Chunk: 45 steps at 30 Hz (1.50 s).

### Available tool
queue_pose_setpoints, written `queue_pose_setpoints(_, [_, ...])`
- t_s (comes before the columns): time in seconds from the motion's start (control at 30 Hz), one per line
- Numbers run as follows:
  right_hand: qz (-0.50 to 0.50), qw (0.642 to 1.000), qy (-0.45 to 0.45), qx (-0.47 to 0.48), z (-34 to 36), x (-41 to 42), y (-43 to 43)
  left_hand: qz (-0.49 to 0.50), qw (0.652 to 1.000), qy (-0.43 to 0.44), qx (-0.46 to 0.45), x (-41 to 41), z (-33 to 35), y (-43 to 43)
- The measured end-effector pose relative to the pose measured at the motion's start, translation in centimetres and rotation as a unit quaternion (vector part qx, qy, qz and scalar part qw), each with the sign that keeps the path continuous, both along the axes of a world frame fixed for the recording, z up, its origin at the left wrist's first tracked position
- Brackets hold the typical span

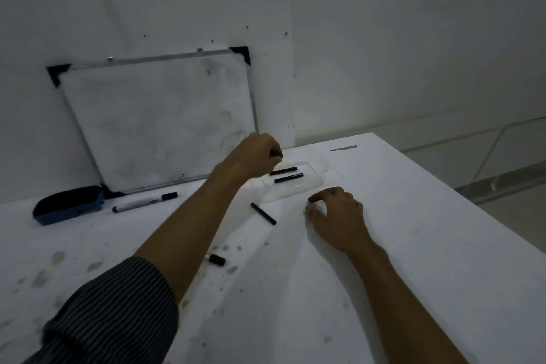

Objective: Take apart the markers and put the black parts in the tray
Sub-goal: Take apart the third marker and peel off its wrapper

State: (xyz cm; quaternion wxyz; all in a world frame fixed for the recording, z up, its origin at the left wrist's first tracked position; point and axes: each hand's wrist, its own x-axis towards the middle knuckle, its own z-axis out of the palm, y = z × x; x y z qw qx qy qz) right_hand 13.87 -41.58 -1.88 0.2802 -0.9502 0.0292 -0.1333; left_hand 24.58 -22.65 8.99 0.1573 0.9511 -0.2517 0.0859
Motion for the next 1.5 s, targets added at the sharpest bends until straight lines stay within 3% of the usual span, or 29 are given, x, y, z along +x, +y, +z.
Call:
queue_pose_setpoints(0.17, [0.088, 0.995, 0.038, -0.003, 0.4, -2.3, 3.3, -0.044, 0.998, 0.027, -0.034, -7.7, -0.6, 7.0])
queue_pose_setpoints(0.33, [0.060, 0.996, 0.050, 0.050, 0.5, -3.2, 5.9, -0.031, 0.997, 0.060, 0.041, -13.5, -4.7, 13.5])
queue_pose_setpoints(0.4, [0.016, 0.996, 0.043, 0.080, 0.4, -3.2, 7.1, 0.013, 0.999, 0.017, 0.044, -14.9, -6.9, 14.7])
queue_pose_setpoints(0.53, [-0.045, 0.991, -0.026, 0.123, 1.3, -4.2, 11.5, 0.192, 0.972, -0.090, -0.103, -16.9, -10.4, 15.4])
queue_pose_setpoints(0.6, [0.016, 0.992, -0.056, 0.114, 1.8, -5.2, 13.8, 0.221, 0.967, -0.090, -0.088, -17.3, -11.1, 15.9])
queue_pose_setpoints(0.7, [0.134, 0.988, -0.012, 0.075, 2.0, -6.8, 16.7, 0.216, 0.968, -0.114, -0.059, -17.3, -11.2, 16.8])
queue_pose_setpoints(0.9, [0.144, 0.989, -0.015, 0.025, 1.0, -7.2, 19.0, 0.205, 0.964, -0.115, -0.123, -17.1, -11.6, 17.9])
queue_pose_setpoints(0.97, [0.121, 0.989, -0.011, 0.087, 1.2, -7.4, 18.9, 0.239, 0.932, -0.074, -0.261, -17.3, -10.6, 17.3])
queue_pose_setpoints(1.07, [0.111, 0.971, 0.000, 0.211, 1.5, -8.0, 19.0, 0.260, 0.844, 0.065, -0.465, -17.7, -8.9, 16.3])
queue_pose_setpoints(1.23, [0.157, 0.957, 0.031, 0.242, 2.0, -9.1, 19.1, 0.163, 0.730, 0.165, -0.643, -18.2, -8.9, 15.6])
queue_pose_setpoints(1.33, [0.153, 0.961, 0.066, 0.222, 2.8, -9.2, 17.9, 0.149, 0.686, 0.190, -0.686, -17.9, -9.2, 15.4])
queue_pose_setpoints(1.43, [0.036, 0.978, 0.029, 0.204, 3.3, -7.7, 14.4, 0.125, 0.659, 0.250, -0.699, -17.6, -9.4, 15.1])
queue_pose_setpoints(1.5, [-0.031, 0.984, 0.002, 0.175, 3.1, -6.2, 12.0, 0.096, 0.660, 0.286, -0.688, -17.6, -9.9, 14.7])
